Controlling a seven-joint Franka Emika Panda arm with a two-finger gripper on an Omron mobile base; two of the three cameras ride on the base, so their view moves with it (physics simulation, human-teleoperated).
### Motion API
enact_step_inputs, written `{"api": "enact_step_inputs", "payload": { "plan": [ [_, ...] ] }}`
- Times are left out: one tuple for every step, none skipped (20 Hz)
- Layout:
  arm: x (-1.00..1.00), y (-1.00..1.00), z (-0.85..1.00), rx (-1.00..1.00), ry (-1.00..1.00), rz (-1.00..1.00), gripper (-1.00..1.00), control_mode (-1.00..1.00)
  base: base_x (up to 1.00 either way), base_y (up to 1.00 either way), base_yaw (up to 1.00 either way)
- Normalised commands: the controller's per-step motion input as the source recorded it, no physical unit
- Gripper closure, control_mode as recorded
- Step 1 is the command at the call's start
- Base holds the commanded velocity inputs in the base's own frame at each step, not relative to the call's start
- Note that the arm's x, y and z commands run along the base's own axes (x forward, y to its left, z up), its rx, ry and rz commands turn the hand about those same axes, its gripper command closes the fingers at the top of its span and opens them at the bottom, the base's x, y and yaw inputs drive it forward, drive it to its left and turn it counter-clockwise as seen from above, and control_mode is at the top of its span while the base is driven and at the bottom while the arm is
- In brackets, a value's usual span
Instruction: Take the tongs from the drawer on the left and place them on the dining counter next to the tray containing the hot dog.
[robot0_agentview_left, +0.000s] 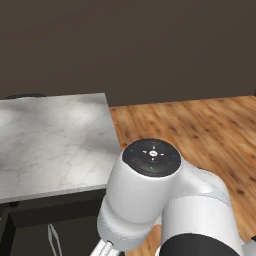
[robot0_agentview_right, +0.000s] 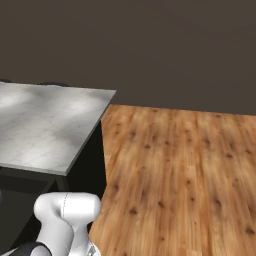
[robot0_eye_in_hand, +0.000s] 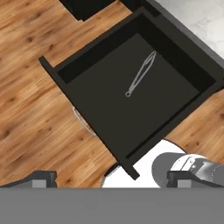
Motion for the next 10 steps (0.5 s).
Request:
{"api": "enact_step_inputs", "payload": {
  "plan": [
    [0.30, 0.00, 0.00, 0.00, -0.23, -0.13, -1.00, -1.00, 0.00, 0.00, 0.00],
    [0.31, 0.00, 0.00, 0.00, -0.19, -0.16, -1.00, -1.00, 0.00, 0.00, 0.00],
    [0.35, 0.00, 0.03, 0.00, -0.09, -0.18, -1.00, -1.00, 0.00, 0.00, 0.00],
    [0.34, 0.00, 0.03, 0.00, -0.06, -0.19, -1.00, -1.00, 0.00, 0.00, 0.00],
    [0.32, 0.00, 0.04, 0.01, -0.04, -0.18, -1.00, -1.00, 0.00, 0.00, 0.00],
    [0.31, 0.00, 0.02, 0.00, -0.03, -0.19, -1.00, -1.00, 0.00, 0.00, 0.00],
    [0.33, 0.00, 0.04, 0.02, -0.01, -0.19, -1.00, -1.00, 0.00, 0.00, 0.00],
    [0.34, 0.00, 0.09, 0.07, 0.00, -0.19, -1.00, -1.00, 0.00, 0.00, 0.00],
    [0.26, 0.00, 0.11, 0.11, 0.00, -0.16, -1.00, -1.00, 0.00, 0.00, 0.00],
    [0.19, 0.00, 0.10, 0.15, 0.00, -0.14, -1.00, -1.00, 0.00, 0.00, 0.00]
  ]
}}
